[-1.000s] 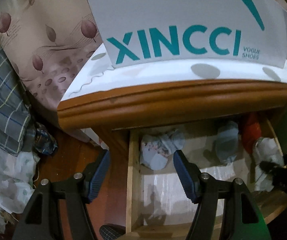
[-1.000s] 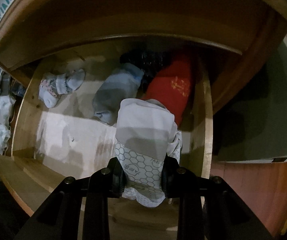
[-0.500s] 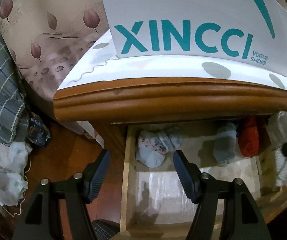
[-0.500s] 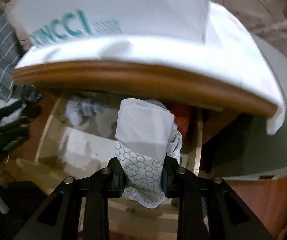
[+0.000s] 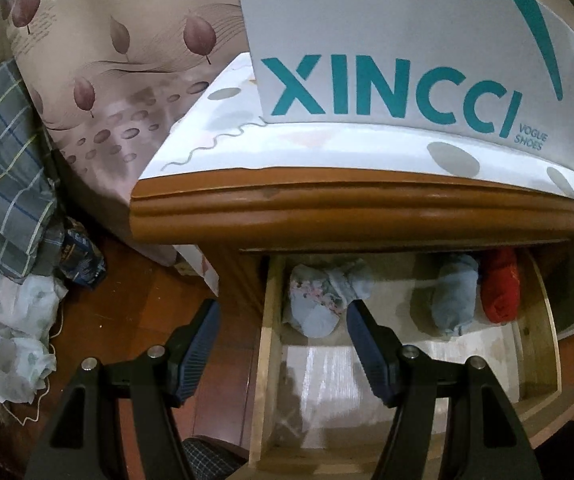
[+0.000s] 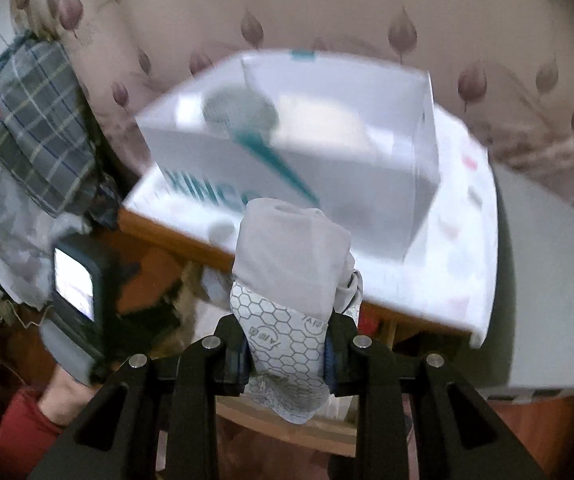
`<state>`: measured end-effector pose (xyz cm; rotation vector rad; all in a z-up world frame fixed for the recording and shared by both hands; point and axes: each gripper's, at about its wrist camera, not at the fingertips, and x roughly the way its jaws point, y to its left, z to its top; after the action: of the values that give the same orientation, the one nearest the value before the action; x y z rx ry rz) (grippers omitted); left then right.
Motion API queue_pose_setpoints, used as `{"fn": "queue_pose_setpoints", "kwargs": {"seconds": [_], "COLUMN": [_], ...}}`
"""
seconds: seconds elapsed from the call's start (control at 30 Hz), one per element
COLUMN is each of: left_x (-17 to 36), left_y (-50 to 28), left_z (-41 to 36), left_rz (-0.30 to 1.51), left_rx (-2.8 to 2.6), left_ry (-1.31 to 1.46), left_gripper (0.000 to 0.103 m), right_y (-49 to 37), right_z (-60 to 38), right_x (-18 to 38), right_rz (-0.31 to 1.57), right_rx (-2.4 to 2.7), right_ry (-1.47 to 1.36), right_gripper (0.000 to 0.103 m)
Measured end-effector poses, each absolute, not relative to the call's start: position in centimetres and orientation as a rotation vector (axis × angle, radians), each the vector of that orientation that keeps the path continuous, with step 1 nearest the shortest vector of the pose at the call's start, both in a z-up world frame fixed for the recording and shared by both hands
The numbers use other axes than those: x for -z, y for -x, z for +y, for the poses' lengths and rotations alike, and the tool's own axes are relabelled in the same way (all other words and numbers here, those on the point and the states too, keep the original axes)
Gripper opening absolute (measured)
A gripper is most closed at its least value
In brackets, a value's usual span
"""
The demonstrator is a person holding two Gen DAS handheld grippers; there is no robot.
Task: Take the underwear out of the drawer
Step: 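Carry the hexagon-print underwear with the right gripper into the white box and release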
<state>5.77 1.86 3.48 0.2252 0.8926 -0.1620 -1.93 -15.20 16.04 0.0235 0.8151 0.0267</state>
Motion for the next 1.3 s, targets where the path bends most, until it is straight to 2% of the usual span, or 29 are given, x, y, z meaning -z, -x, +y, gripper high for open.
{"fn": "queue_pose_setpoints", "kwargs": {"seconds": [0.17,0.37,0.5,0.7,0.87,0.93,1.17,1.3], "left_x": [-3.6,-3.7,-3.9,-4.0,-4.0,-3.9,-4.2,-4.8], "left_y": [-6.0,-6.3,-6.5,-6.9,-6.9,-6.9,-6.9,-6.8], "left_z": [2.4,3.0,3.3,3.9,3.9,3.9,4.7,6.1], "left_rz": [0.899,0.918,0.922,0.935,0.935,0.938,0.929,0.908], "left_rx": [0.156,0.161,0.163,0.162,0.165,0.163,0.141,0.116], "left_ry": [-0.206,-0.173,-0.154,-0.121,-0.129,-0.133,-0.116,-0.062], "left_gripper": [0.067,0.067,0.067,0.067,0.067,0.067,0.067,0.067], "right_y": [-1.4,-7.4,-11.2,-15.7,-16.3,-15.6,-9.1,-4.1], "right_z": [-15.0,-15.8,-16.5,-17.9,-18.6,-18.6,-16.6,-14.1], "right_x": [-21.2,-23.7,-23.4,-19.6,-16.8,-17.0,-20.3,-19.5], "right_rz": [0.729,0.695,0.727,0.832,0.875,0.847,0.711,0.696], "right_rx": [-0.001,0.078,0.127,0.205,0.230,0.224,0.130,0.028], "right_ry": [-0.004,0.021,0.054,0.089,0.061,0.057,0.128,0.249], "right_gripper": [0.026,0.026,0.026,0.026,0.035,0.047,0.056,0.061]}}
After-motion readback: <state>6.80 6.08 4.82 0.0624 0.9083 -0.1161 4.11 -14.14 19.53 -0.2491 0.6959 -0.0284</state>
